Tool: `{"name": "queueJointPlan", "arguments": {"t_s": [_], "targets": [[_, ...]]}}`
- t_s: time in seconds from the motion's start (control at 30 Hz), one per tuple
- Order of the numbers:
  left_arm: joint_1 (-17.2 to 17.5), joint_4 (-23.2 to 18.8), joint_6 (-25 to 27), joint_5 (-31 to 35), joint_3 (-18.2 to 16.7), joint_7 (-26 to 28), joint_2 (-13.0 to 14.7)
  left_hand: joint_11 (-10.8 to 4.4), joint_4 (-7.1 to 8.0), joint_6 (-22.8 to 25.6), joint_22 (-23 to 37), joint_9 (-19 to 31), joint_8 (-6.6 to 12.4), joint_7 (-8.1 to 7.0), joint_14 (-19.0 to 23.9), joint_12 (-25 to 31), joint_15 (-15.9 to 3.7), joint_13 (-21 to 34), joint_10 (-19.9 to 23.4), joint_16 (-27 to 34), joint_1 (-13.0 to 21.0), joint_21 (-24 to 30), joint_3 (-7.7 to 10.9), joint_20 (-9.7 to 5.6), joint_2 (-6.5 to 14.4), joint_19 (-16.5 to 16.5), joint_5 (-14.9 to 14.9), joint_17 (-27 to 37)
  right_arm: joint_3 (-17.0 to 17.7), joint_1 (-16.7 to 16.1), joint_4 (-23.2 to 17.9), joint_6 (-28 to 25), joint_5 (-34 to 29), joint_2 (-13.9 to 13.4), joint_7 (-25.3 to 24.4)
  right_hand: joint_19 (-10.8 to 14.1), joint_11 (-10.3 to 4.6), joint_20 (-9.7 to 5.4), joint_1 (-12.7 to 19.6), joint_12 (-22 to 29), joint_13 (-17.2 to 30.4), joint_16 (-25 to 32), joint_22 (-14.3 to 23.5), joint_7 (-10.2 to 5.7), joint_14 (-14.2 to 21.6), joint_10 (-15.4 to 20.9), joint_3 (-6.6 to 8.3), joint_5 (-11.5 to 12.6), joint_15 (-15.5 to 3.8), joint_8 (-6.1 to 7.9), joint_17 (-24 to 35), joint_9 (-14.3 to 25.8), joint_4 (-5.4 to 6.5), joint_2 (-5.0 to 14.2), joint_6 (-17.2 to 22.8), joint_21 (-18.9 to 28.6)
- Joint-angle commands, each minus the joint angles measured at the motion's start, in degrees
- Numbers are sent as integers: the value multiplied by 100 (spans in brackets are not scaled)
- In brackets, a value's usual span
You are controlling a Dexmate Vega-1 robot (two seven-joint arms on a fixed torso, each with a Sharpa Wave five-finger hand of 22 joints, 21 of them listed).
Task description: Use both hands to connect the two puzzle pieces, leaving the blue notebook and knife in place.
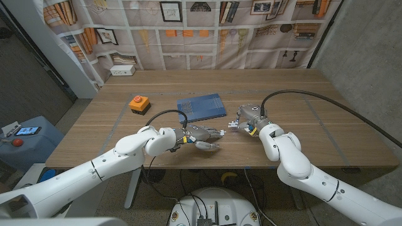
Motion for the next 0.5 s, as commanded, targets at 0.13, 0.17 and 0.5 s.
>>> {"name": "queueJointPlan", "arguments": {"t_s": [0.13, 0.17, 0.5], "targets": [[-8, 15, -50, -42, -5, 10, 3, 12, 3, 14, 17, 12, 8, 0, -512, 34, -150, 10, 49, 3, 41, 30, 59, -250, 781, -1068, 35, 12, -67, -42, 164, 134, -219, 126, -64, 41, -9, 40, 19, 23, 22, 54, 28, -5, 63, 49, -11, -4, -25, 21, 16, 27, 9, 48, 42, 6], [-10, 18, -54, -48, -3, 7, 1, 9, 3, 15, 17, 12, 8, 0, -512, 33, -151, 10, 49, 3, 41, 30, 61, -250, 781, -1068, 35, 12, -71, -33, 182, 155, -228, 127, -65, 41, -11, 40, 19, 25, 22, 54, 28, -5, 64, 55, -11, -4, -25, 21, 16, 27, 9, 49, 41, 5], [-46, 70, -96, -98, 13, -15, -22, 13, 1, 14, 16, 12, 4, 4, -508, 28, -153, 10, 49, -2, 41, 29, 83, -252, 775, -1061, 33, 11, -122, 35, 359, 386, -317, 119, -101, 48, -12, 25, 25, 19, 24, 55, 28, -6, 68, 58, -14, -4, -47, 16, 20, 25, 5, 49, 35, 6]]}}
